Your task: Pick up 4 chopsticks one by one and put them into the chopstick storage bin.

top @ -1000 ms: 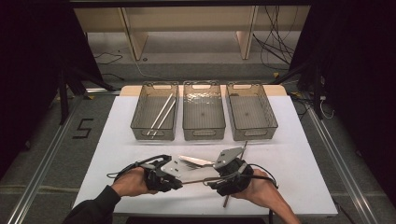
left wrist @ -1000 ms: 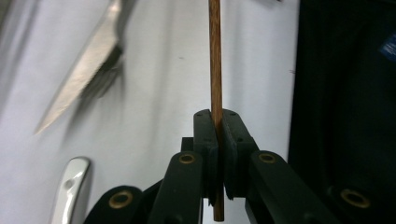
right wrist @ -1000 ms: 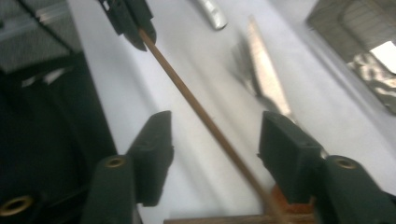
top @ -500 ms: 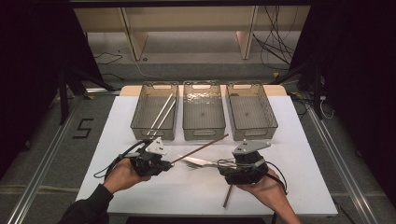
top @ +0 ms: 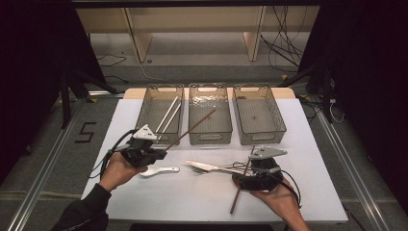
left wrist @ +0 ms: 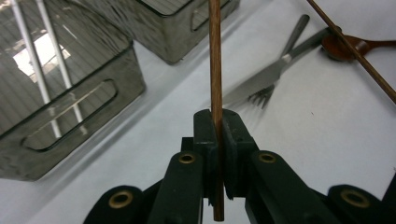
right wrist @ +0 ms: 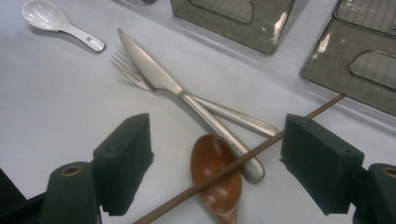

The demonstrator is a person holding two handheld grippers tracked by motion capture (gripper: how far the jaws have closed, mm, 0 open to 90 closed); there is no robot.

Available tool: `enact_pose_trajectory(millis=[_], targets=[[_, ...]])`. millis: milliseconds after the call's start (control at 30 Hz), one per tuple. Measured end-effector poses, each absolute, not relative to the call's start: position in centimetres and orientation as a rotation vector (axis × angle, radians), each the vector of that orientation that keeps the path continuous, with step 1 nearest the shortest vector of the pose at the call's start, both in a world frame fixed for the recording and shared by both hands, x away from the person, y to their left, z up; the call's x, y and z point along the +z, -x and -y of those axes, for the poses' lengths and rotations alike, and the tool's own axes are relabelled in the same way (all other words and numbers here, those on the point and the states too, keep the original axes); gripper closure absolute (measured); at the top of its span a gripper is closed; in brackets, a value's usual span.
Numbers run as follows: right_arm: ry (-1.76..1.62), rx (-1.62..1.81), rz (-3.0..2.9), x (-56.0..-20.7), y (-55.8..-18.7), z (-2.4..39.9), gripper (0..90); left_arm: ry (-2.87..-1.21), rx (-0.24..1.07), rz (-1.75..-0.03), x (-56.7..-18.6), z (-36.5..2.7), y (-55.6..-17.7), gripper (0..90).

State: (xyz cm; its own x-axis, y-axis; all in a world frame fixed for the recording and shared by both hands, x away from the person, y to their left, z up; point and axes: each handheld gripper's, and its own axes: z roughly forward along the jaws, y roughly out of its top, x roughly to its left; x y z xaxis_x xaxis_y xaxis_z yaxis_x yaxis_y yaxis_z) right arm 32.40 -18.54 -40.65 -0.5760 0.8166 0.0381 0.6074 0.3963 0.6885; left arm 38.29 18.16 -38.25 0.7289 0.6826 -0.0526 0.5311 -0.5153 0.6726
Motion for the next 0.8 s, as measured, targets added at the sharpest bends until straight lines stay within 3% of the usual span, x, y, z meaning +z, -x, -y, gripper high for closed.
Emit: enact_pose_trajectory(millis=[800], targets=[[-1.246,0.982,-2.36,-40.7,-32.3,18.5,24.3,-2.095,0.342,-1.173,-37.7,-21.7,-45.0,85.4]])
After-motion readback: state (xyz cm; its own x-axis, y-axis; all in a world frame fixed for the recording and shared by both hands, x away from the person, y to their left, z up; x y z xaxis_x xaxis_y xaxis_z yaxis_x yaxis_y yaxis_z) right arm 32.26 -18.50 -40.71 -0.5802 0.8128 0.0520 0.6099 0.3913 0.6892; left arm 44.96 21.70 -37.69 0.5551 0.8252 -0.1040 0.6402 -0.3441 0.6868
